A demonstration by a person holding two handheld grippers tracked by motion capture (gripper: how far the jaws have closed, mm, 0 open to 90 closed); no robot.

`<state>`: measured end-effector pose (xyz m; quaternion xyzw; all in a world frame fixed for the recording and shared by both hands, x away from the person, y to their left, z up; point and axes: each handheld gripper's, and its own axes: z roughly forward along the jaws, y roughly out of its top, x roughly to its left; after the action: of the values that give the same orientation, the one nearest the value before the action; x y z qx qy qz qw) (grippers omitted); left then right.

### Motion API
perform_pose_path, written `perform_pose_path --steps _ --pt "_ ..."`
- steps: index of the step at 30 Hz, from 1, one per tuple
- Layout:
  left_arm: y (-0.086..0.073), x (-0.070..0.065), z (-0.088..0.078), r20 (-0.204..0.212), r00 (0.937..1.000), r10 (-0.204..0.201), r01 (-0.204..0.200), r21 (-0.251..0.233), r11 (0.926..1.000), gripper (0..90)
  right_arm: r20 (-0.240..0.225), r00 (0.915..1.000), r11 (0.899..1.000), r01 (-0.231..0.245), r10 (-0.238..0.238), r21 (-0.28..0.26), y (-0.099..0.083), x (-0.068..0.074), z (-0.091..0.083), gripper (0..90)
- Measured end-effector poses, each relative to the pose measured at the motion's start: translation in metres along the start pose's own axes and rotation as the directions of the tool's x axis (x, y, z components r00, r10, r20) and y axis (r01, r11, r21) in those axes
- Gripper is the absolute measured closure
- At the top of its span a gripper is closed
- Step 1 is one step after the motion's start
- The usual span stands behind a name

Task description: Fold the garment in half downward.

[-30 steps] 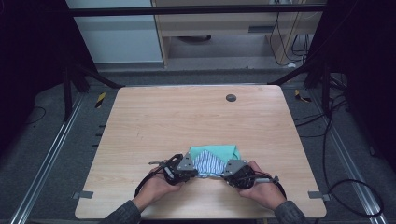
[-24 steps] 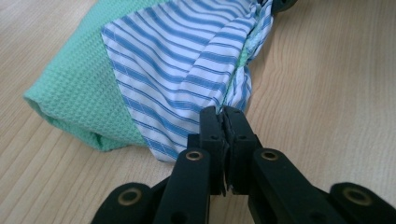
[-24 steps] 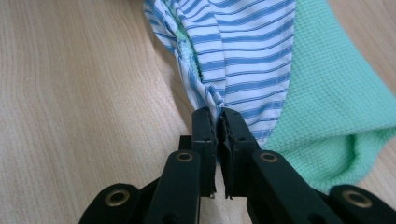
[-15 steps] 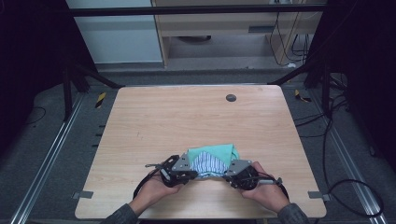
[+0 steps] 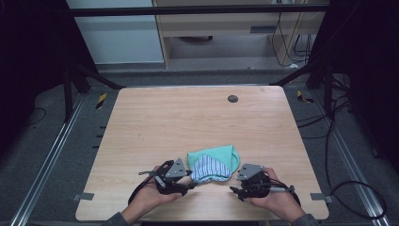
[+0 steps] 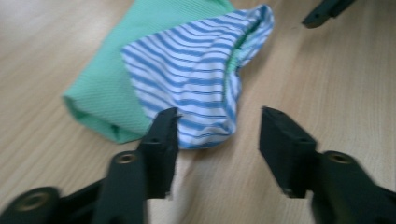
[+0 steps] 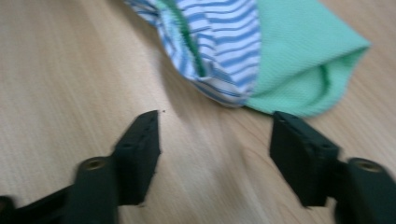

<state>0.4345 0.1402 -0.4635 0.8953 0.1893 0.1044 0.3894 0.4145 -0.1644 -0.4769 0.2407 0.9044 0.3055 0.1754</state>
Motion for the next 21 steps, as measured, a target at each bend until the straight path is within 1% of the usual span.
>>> perform_pose_path --steps 1,2,3,4,5,7,9,10,11,12,13,14,15,16,17,19,20,21 --pt "0.0 0.003 -0.003 -0.015 0.9998 -0.012 0.012 -0.006 0.9999 39.4 0.016 0.9998 1.0 -0.014 0.014 -0.008 -0.002 -0.002 -0.003 25.6" --pt "-0.001 0.007 -0.006 -0.029 0.9992 -0.026 0.025 -0.011 0.9996 34.9 0.044 0.9979 0.999 -0.046 0.046 -0.012 -0.005 -0.005 -0.005 19.8" --pt "-0.002 0.01 -0.008 -0.042 0.998 -0.047 0.046 -0.021 0.9987 34.9 0.044 0.9979 0.999 -0.046 0.046 -0.012 -0.005 -0.005 -0.005 19.8" --pt "-0.002 0.013 -0.009 -0.049 0.9972 -0.057 0.056 -0.022 0.9982 32.2 0.06 0.9964 0.998 -0.059 0.06 -0.011 -0.006 -0.008 -0.006 18.4" --pt "-0.003 0.018 -0.011 -0.065 0.9948 -0.079 0.077 -0.026 0.9967 29.9 0.067 0.995 0.997 -0.073 0.074 -0.012 -0.007 -0.01 -0.006 16.9" --pt "-0.006 0.026 -0.013 -0.074 0.9914 -0.108 0.107 -0.027 0.9939 26.4 0.083 0.9898 0.993 -0.115 0.116 -0.008 -0.009 -0.016 -0.006 14.1" --pt "-0.009 0.03 -0.015 -0.096 0.9875 -0.126 0.123 -0.03 0.9919 22.9 0.099 0.9842 0.989 -0.147 0.147 -0.004 -0.01 -0.021 -0.006 11.9" --pt "-0.01 0.034 -0.016 -0.103 0.9851 -0.138 0.136 -0.028 0.9903 20.0 0.111 0.9787 0.985 -0.173 0.172 -0.005 -0.011 -0.024 -0.007 11.1" --pt "-0.012 0.036 -0.017 -0.107 0.9832 -0.148 0.145 -0.028 0.989 18.9 0.116 0.9762 0.983 -0.183 0.183 -0.008 -0.012 -0.026 -0.007 10.7" --pt "-0.015 0.04 -0.018 -0.119 0.9798 -0.161 0.159 -0.024 0.987 18.1 0.119 0.9752 0.982 -0.187 0.187 -0.009 -0.012 -0.027 -0.007 10.1" --pt "-0.015 0.04 -0.018 -0.119 0.9798 -0.161 0.159 -0.024 0.987 17.5 0.119 0.9752 0.982 -0.187 0.187 -0.009 -0.012 -0.027 -0.007 10.1" --pt "-0.016 0.042 -0.019 -0.124 0.9781 -0.167 0.166 -0.022 0.9859 16.3 0.116 0.9707 0.977 -0.212 0.21 0.001 -0.013 -0.03 -0.008 7.8" --pt "-0.018 0.044 -0.02 -0.129 0.9762 -0.175 0.173 -0.022 0.9846 16.3 0.116 0.9707 0.977 -0.212 0.21 0.001 -0.013 -0.03 -0.008 7.8" --pt "-0.019 0.045 -0.02 -0.129 0.9755 -0.178 0.177 -0.022 0.984 15.7 0.122 0.968 0.975 -0.222 0.22 0.004 -0.014 -0.032 -0.007 8.0" --pt "-0.021 0.047 -0.021 -0.132 0.9742 -0.183 0.182 -0.021 0.9831 15.4 0.124 0.9672 0.975 -0.224 0.222 0.004 -0.014 -0.033 -0.008 8.5" --pt "-0.024 0.051 -0.021 -0.139 0.9715 -0.192 0.192 -0.014 0.9812 14.4 0.118 0.9657 0.972 -0.233 0.231 0.005 -0.016 -0.036 -0.009 7.4" --pt "-0.025 0.052 -0.021 -0.138 0.9706 -0.197 0.198 -0.01 0.9802 14.3 0.109 0.9627 0.968 -0.251 0.248 0.016 -0.017 -0.039 -0.008 7.1" --pt "-0.026 0.055 -0.021 -0.141 0.9691 -0.202 0.204 0.0 0.979 13.9 0.107 0.9612 0.966 -0.258 0.254 0.019 -0.017 -0.041 -0.008 7.1"
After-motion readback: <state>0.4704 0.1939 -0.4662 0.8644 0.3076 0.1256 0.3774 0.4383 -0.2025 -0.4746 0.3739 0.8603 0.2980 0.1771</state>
